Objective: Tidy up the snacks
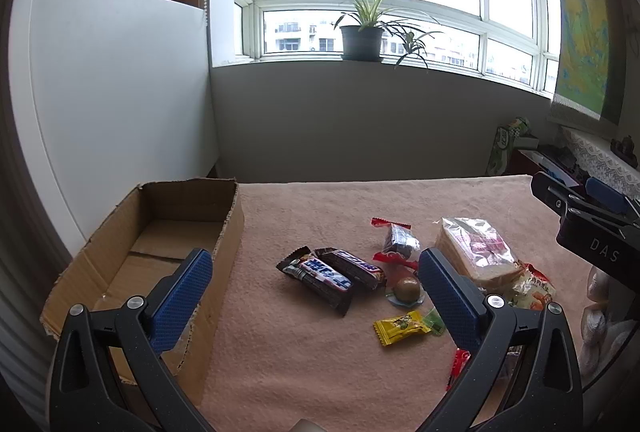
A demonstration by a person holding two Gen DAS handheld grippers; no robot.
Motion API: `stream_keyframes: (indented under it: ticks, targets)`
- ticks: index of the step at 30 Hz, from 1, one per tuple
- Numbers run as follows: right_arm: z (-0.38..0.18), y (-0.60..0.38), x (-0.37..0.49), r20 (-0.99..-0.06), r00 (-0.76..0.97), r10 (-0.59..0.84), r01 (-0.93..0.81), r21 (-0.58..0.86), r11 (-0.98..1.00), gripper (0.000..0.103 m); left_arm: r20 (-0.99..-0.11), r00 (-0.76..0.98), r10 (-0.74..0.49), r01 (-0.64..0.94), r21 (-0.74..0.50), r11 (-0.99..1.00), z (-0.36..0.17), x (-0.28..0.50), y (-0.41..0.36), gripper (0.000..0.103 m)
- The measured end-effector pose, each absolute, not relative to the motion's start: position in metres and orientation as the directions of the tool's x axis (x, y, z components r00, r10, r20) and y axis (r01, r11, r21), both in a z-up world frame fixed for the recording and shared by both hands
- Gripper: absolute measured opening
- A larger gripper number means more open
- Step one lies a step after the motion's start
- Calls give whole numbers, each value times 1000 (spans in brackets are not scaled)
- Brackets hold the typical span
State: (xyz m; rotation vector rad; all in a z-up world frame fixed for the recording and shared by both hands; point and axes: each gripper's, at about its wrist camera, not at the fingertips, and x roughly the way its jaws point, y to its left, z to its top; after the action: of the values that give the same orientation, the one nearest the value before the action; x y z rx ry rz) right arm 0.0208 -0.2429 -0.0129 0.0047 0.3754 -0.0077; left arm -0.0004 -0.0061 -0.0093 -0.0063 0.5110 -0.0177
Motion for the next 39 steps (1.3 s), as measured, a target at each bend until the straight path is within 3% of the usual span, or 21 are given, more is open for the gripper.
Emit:
stream_keyframes:
  ticks: [32,39]
  targets:
    - [-17,-247,21,-381,925,-17,11,-19,1000,103,-491,871,-20,17,-10,1000,-9,-1,-7,103]
    - [-17,-273,27,-432,902,10,6,36,999,103,-497,868,-15,5,-21,1000,-10,0,-1,103]
